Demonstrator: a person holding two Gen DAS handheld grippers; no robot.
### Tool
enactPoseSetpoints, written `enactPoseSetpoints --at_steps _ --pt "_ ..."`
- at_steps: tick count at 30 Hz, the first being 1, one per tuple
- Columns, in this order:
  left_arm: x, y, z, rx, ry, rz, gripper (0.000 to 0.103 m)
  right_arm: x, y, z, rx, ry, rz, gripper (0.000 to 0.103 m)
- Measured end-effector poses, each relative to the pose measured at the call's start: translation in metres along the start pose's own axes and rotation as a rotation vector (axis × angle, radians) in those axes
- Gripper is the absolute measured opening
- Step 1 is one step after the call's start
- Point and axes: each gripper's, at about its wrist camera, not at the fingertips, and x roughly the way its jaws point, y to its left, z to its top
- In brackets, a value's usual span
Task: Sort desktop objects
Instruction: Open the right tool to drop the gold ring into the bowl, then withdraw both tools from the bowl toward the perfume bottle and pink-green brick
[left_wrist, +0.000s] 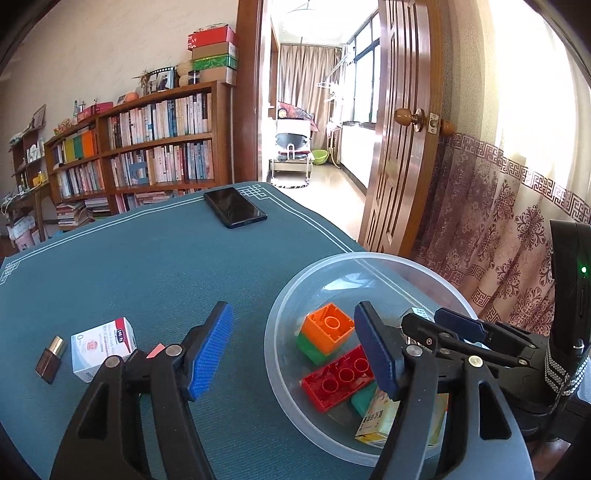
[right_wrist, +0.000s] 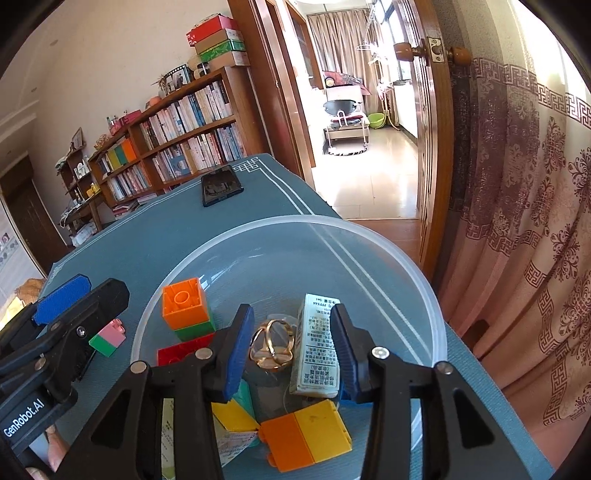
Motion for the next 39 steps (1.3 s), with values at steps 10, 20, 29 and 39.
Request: enactPoseSetpoints --at_steps 10,20,29,39 --pt "-0.004 0.005 -0.001 -0.003 -0.003 0.027 0.072 -0.004 0.002 0.000 -0.005 -0.012 0.013 0.047" --pt "-0.008 0.026 0.002 -0.064 0.008 0.051 0.072 -0.013 0.016 -0.002 -0.032 -0.031 0.035 0.047" --pt "-0.006 0.049 0.006 -0.122 0.029 0.086 0.072 -0.018 0.029 -0.003 -0.071 -0.052 0.054 0.047" --pt "-0.012 0.076 0.012 -0.157 0.034 0.135 0.072 -0.025 0.054 -0.013 -0.128 -0.044 0.115 0.047"
